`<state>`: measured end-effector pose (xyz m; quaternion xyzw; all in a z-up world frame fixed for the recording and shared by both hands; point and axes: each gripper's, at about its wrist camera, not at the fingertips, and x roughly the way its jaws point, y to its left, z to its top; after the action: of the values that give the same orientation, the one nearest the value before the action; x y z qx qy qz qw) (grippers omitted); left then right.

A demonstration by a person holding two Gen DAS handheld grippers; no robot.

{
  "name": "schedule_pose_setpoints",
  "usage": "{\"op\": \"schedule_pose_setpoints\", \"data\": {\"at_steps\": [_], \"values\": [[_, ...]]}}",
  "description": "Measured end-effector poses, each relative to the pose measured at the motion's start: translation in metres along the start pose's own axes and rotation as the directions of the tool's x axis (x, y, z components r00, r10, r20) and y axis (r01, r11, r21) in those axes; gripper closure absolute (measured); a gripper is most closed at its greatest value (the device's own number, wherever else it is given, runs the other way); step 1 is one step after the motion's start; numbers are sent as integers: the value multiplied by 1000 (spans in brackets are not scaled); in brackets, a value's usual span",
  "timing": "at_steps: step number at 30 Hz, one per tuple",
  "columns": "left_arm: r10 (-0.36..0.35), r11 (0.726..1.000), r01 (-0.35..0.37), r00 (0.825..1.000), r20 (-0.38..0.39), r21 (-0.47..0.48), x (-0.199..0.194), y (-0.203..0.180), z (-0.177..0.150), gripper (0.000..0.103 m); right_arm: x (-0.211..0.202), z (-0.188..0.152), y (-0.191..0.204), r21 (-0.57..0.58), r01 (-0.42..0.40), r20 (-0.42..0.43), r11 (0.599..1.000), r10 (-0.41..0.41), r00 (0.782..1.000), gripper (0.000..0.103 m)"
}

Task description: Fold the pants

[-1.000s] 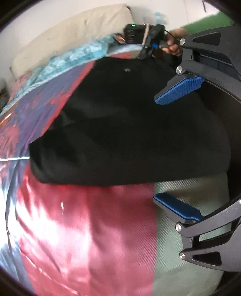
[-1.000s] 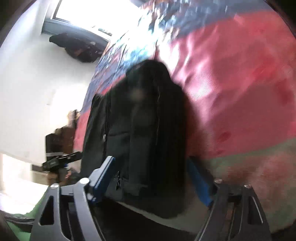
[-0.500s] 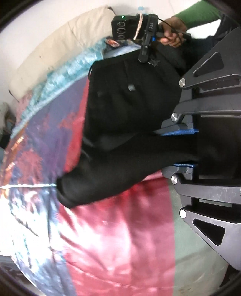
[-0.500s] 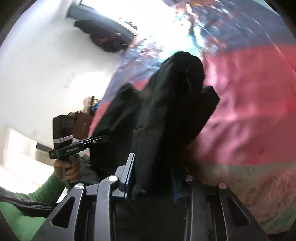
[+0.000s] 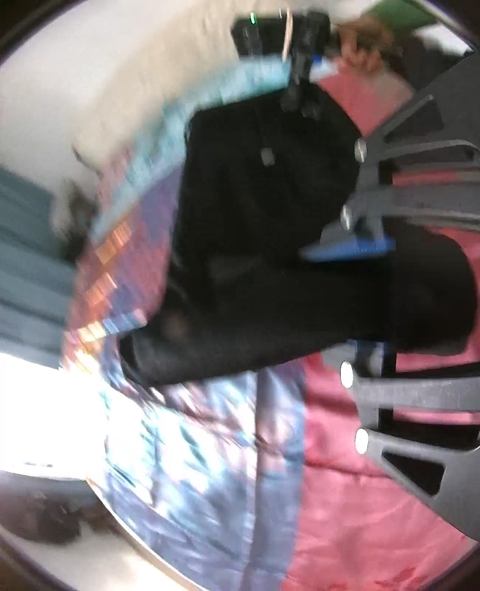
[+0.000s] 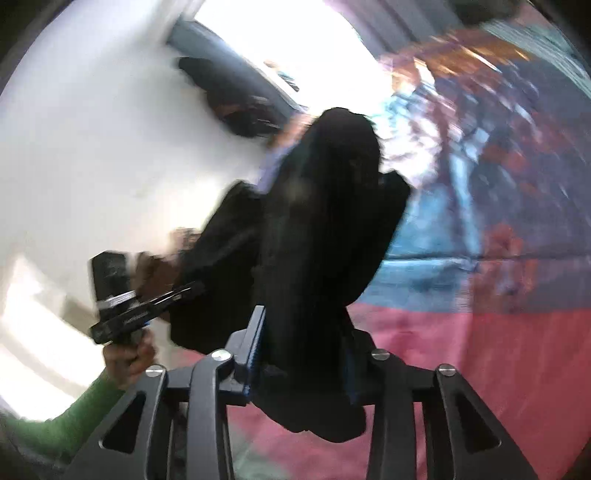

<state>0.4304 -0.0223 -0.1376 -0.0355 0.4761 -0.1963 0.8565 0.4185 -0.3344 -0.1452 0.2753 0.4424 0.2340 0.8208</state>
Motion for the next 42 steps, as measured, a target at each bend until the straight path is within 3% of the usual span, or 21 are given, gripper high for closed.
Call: {"op": "schedule_pose_setpoints", "data": {"at_steps": [1, 2, 3, 4, 5, 6, 8, 9, 10, 11, 13, 15, 18, 20, 23, 24, 25, 28, 30, 38, 42], "values": [[85, 996, -86, 995, -59, -18, 26, 12, -11, 53, 13, -5, -20, 50, 64, -41, 997, -62, 997, 62], [157, 987, -159, 981, -117, -10, 41, 19, -22, 58, 27, -12, -43, 109, 163, -104, 980, -152, 983, 62], [215, 976, -217, 963, -160, 5, 51, 24, -33, 56, 34, -18, -57, 145, 247, -151, 958, -225, 963, 62], [195, 980, -198, 974, -117, -14, 40, 28, -45, 54, 31, -26, -69, 185, 281, -148, 942, -256, 955, 60], [193, 980, -196, 977, -86, -29, 26, 30, -53, 47, 15, -35, -76, 252, 203, -79, 946, -188, 979, 60], [212, 976, -215, 975, -64, -33, 13, 30, -61, 41, 2, -39, -75, 276, 182, -42, 944, -177, 983, 60], [258, 966, -258, 966, -2, -21, -19, 26, -78, 12, -30, -51, -61, 231, 234, 7, 944, -242, 970, 60], [283, 959, -282, 958, 38, -17, -36, 20, -88, 7, -45, -56, -50, 191, 255, 27, 948, -264, 964, 58], [296, 955, -296, 953, 60, -15, -47, 14, -93, 5, -57, -61, -39, 165, 286, 37, 944, -295, 955, 47], [303, 953, -303, 950, 76, -11, -56, 8, -98, 5, -67, -66, -28, 150, 319, 42, 936, -328, 944, 25], [293, 956, -294, 954, 70, 4, -69, -5, -108, 5, -83, -74, -6, 114, 369, 74, 922, -379, 923, 0], [295, 955, -296, 953, 66, 13, -81, -23, -115, 5, -93, -92, 24, 67, 450, 94, 890, -455, 885, 0], [359, 932, -362, 930, 75, 21, -98, -53, -131, 4, -99, -118, 51, 36, 584, 103, 811, -584, 805, 0], [386, 919, -389, 921, 52, 68, -103, -72, -140, 4, -100, -138, 74, 25, 617, 109, 787, -616, 780, 0], [426, 900, -431, 902, 69, 73, -119, -87, -154, 4, -103, -163, 108, 5, 620, 144, 785, -614, 776, 0], [438, 894, -444, 895, 86, 62, -126, -89, -158, 4, -104, -170, 122, -14, 633, 162, 774, -623, 765, 0], [434, 896, -440, 896, 98, 58, -134, -92, -160, 4, -104, -174, 130, -29, 639, 170, 769, -626, 761, 0], [355, 931, -359, 932, 70, 66, -150, -97, -163, 4, -104, -184, 152, -76, 650, 181, 756, -631, 754, 0], [334, 940, -337, 940, 63, 45, -163, -102, -167, 4, -106, -193, 164, -89, 653, 186, 752, -632, 752, 0], [391, 915, -399, 914, 113, 60, -189, -121, -179, 4, -116, -206, 190, -102, 669, 213, 737, -640, 738, 0], [388, 916, -397, 913, 122, 59, -192, -122, -181, 4, -116, -214, 199, -113, 670, 209, 734, -642, 738, 0]]}}
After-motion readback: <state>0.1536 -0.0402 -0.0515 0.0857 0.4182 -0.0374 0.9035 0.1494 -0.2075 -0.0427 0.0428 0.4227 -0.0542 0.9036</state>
